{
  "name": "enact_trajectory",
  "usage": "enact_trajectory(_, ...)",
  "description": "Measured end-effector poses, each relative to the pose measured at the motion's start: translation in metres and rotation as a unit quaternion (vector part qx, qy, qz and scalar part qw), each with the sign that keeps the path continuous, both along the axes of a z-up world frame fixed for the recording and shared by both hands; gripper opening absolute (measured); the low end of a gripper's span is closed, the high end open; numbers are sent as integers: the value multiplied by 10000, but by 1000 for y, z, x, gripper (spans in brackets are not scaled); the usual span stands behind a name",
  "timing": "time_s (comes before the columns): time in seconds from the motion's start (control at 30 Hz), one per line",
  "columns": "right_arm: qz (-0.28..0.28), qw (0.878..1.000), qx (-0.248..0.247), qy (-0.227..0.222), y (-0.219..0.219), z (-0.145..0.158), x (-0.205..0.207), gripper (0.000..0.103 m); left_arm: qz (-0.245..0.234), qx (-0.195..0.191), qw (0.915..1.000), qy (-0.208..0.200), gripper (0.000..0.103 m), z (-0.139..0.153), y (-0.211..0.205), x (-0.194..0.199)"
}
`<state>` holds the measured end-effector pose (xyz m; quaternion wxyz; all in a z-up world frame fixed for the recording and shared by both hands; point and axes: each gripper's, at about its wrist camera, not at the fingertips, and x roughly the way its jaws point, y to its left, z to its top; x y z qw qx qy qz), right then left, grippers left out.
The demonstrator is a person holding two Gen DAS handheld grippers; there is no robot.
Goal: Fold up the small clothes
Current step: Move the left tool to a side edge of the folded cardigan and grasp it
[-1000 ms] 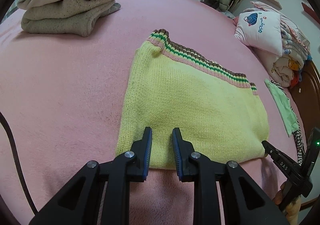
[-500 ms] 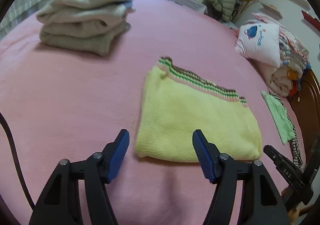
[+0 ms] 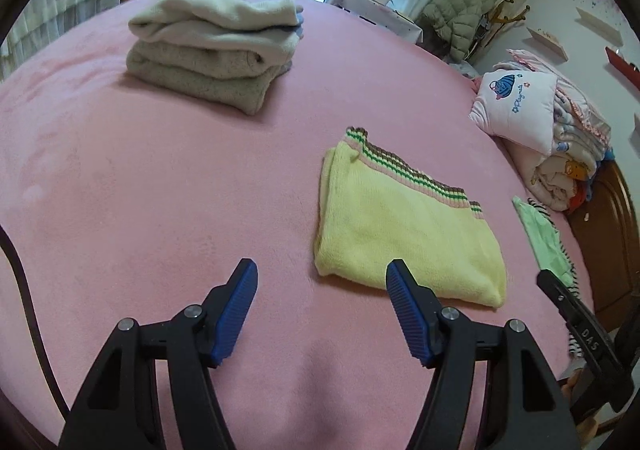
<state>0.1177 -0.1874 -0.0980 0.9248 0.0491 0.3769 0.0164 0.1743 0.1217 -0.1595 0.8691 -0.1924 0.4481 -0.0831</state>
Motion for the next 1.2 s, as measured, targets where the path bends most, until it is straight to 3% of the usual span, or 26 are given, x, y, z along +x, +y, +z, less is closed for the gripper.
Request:
enact_trajectory(0.23, 160, 9996, -198, -119, 29, -12, 3, 16, -253, -869, 9948, 469, 66, -38, -12, 5)
enact_trajectory(0.53, 141, 9996, -154, 187, 34, -50, 26, 12, -174, -1871, 9779, 922, 64, -94, -25, 34)
enact_trajectory(0.8, -46, 9995, 34, 302, 25, -66, 35, 8, -151, -2192, 9715, 889, 64, -108, -35, 57)
enact_trajectory(1.2, -88, 9999, 125, -24, 20, -50, 41, 8, 0, -2457, 9664, 756, 64, -116, -40, 82)
